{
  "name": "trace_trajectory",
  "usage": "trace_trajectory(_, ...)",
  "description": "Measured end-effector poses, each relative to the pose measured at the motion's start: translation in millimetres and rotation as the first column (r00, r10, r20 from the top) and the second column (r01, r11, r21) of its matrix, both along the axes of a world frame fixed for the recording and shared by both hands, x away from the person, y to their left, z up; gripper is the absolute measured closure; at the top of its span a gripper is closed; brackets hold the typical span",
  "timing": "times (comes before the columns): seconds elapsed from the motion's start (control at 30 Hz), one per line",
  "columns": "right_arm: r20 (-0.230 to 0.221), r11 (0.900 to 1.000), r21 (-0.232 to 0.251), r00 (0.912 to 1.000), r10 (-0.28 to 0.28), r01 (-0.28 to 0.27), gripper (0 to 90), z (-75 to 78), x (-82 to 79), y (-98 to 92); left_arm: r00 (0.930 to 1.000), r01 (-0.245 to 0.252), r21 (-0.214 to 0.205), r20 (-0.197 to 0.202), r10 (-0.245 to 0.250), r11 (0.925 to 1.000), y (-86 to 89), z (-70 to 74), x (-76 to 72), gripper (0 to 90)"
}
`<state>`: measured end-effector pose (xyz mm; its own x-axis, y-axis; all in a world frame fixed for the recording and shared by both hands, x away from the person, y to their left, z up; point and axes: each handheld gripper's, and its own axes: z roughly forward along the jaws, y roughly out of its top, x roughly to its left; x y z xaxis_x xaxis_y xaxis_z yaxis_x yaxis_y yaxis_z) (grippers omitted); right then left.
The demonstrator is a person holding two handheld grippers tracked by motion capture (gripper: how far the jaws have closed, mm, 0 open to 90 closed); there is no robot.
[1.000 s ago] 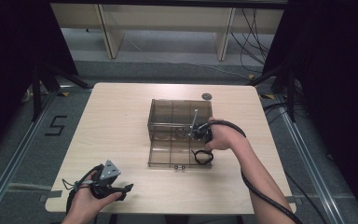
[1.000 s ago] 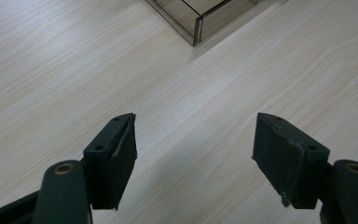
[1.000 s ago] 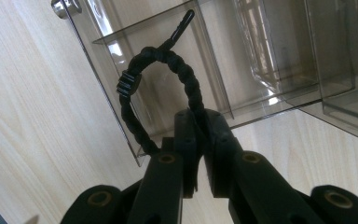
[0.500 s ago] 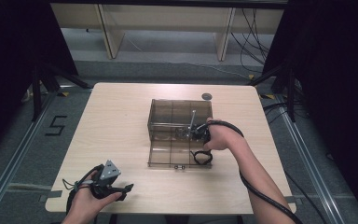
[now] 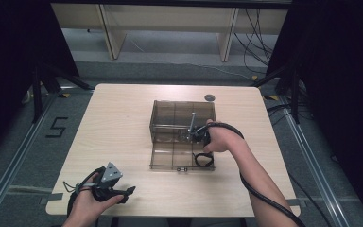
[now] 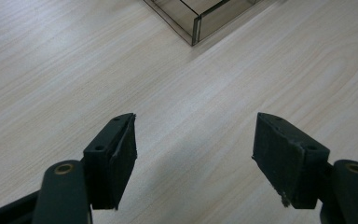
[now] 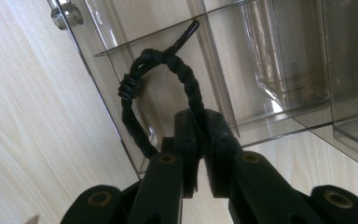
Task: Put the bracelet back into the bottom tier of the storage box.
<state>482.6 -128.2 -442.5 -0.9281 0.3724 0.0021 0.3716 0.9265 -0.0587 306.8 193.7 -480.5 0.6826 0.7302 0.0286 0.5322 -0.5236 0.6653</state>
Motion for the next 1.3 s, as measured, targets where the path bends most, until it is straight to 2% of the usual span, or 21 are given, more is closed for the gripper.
trace_trajectory(0.13,-0.001,1.0000,0.000,1.0000,-0.001,0.001,85.1,-0.3,0.3,1.7,1.0000,0.000,0.000,0.002,0.000,1.0000,-0.2,0.1,-0.2,30.0)
trace_trajectory(0.17,0.005,0.9996,0.002,0.9996,0.029,-0.029,85.1,-0.5,2.1,2.0,1.0000,0.000,0.000,0.001,0.000,1.0000,-0.1,0.1,0.0,29.9)
trace_trajectory(0.2,-0.001,0.9999,-0.006,1.0000,0.009,-0.009,85.1,0.0,1.0,2.9,1.0000,-0.001,0.000,0.000,0.001,1.0000,-0.1,0.0,0.0,30.0)
trace_trajectory(0.27,0.004,0.9996,0.003,0.9996,0.029,-0.029,85.1,-1.0,2.2,3.5,1.0000,0.000,0.000,0.000,0.000,1.0000,-0.1,0.0,0.0,30.0)
trace_trajectory(0.3,0.003,0.9999,-0.006,1.0000,0.009,-0.009,85.1,-0.9,0.6,4.5,1.0000,0.001,0.000,0.000,-0.001,1.0000,-0.1,0.0,-0.1,30.0)
trace_trajectory(0.37,0.007,0.9993,-0.002,0.9993,0.037,-0.037,85.1,-2.2,2.9,4.7,1.0000,0.001,0.000,0.000,-0.001,1.0000,-0.2,0.0,-0.2,30.0)
trace_trajectory(0.4,0.004,0.9997,-0.009,0.9998,0.021,-0.021,85.1,-2.3,1.7,5.5,1.0000,0.001,-0.001,0.000,-0.001,1.0000,-0.1,0.0,-0.2,30.0)
trace_trajectory(0.43,0.006,0.9992,-0.005,0.9992,0.039,-0.039,85.1,-2.8,2.9,5.6,1.0000,0.001,0.000,0.000,-0.001,1.0000,0.0,0.1,-0.1,30.0)
trace_trajectory(0.5,0.007,0.9993,-0.003,0.9993,0.037,-0.037,85.1,-3.3,2.8,6.3,1.0000,0.001,-0.001,0.000,-0.001,1.0000,-0.2,-0.2,-0.1,30.0)
trace_trajectory(0.53,0.007,0.9994,-0.005,0.9994,0.033,-0.033,85.1,-3.1,2.5,6.7,1.0000,0.001,-0.001,-0.001,-0.001,1.0000,-0.3,-0.3,0.0,29.9)
trace_trajectory(0.63,0.001,0.9995,-0.016,0.9997,-0.026,0.026,85.1,-1.9,-1.1,9.0,1.0000,0.002,0.000,-0.001,-0.002,1.0000,-0.4,-0.2,0.0,30.0)
trace_trajectory(0.67,0.011,0.9998,-0.006,0.9998,0.019,-0.018,85.1,-2.3,2.0,8.9,1.0000,0.002,0.000,0.000,-0.002,1.0000,-0.5,-0.1,-0.1,30.0)
trace_trajectory(0.7,0.007,1.0000,-0.008,1.0000,0.005,-0.005,85.1,-2.4,0.9,9.9,1.0000,0.002,0.001,0.000,-0.002,1.0000,-0.5,-0.1,-0.1,30.0)
trace_trajectory(0.73,0.010,0.9996,-0.010,0.9996,0.028,-0.027,85.0,-2.8,2.2,10.5,1.0000,0.003,0.000,-0.001,-0.003,1.0000,-0.4,-0.1,-0.1,30.0)
trace_trajectory(0.83,0.014,0.9998,-0.013,0.9998,0.013,-0.013,85.0,-3.7,1.7,11.6,1.0000,0.003,0.001,-0.002,-0.003,1.0000,-0.5,-0.3,0.0,30.0)
trace_trajectory(0.9,0.021,0.9993,-0.011,0.9992,0.035,-0.035,85.0,-4.3,3.2,11.4,1.0000,0.004,0.000,-0.001,-0.004,1.0000,-0.5,0.0,-0.2,30.0)
trace_trajectory(1.07,0.013,0.9999,-0.012,0.9999,0.009,-0.009,85.0,-5.6,2.5,11.8,1.0000,0.004,-0.001,-0.003,-0.004,1.0000,-0.5,-0.2,0.2,30.0)
trace_trajectory(1.17,0.016,0.9996,-0.021,0.9997,0.019,-0.019,85.0,-5.7,3.3,12.3,1.0000,0.003,-0.001,-0.003,-0.003,1.0000,-0.6,-0.4,0.2,29.9)
trace_trajectory(1.23,0.033,0.9967,-0.027,0.9964,0.078,-0.077,85.0,-5.6,7.3,12.2,1.0000,0.003,0.000,-0.002,-0.003,1.0000,-0.5,-0.1,0.1,30.0)
trace_trajectory(1.27,0.019,0.9987,-0.040,0.9993,0.031,-0.031,85.0,-5.2,4.3,12.9,1.0000,0.004,0.001,-0.002,-0.004,1.0000,-0.5,-0.1,0.1,30.0)
trace_trajectory(1.3,0.015,0.9993,-0.036,0.9998,0.014,-0.013,85.0,-5.7,2.9,12.9,1.0000,0.006,0.000,-0.005,-0.006,1.0000,-0.6,-0.1,0.2,30.0)
